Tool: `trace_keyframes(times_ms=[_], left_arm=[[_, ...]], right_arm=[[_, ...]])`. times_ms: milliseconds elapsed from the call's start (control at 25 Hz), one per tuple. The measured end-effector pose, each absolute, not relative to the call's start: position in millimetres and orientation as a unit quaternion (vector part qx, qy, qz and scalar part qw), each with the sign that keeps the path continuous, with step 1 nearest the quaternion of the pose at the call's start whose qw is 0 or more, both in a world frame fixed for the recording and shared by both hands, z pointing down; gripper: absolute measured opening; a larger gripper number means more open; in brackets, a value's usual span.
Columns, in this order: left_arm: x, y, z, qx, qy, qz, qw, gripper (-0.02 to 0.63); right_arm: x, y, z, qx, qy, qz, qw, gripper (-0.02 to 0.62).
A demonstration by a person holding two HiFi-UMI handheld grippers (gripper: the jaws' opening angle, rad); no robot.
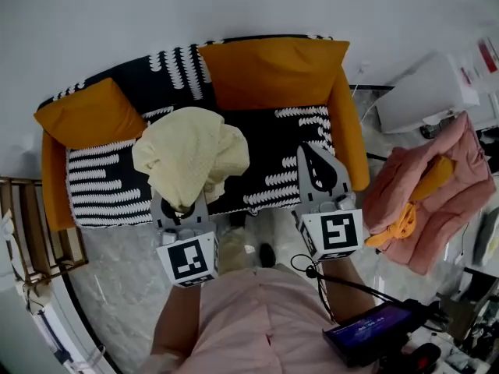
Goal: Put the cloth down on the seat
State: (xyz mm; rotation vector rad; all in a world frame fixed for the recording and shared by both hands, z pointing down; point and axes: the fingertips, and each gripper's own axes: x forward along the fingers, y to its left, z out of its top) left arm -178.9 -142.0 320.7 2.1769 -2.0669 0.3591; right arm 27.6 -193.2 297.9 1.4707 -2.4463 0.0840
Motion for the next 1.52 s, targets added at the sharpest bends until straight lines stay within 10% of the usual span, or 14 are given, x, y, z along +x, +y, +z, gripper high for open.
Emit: trace_keyframes(times_ms=[1520], left_arm=[[-190.2, -307.3, 643.7, 0.75, -0.572, 0.256, 0.21, 0.15]], right_arm=[[36.6, -268.8, 471.7, 0.538, -0.783, 0.125, 0.288, 0.002]])
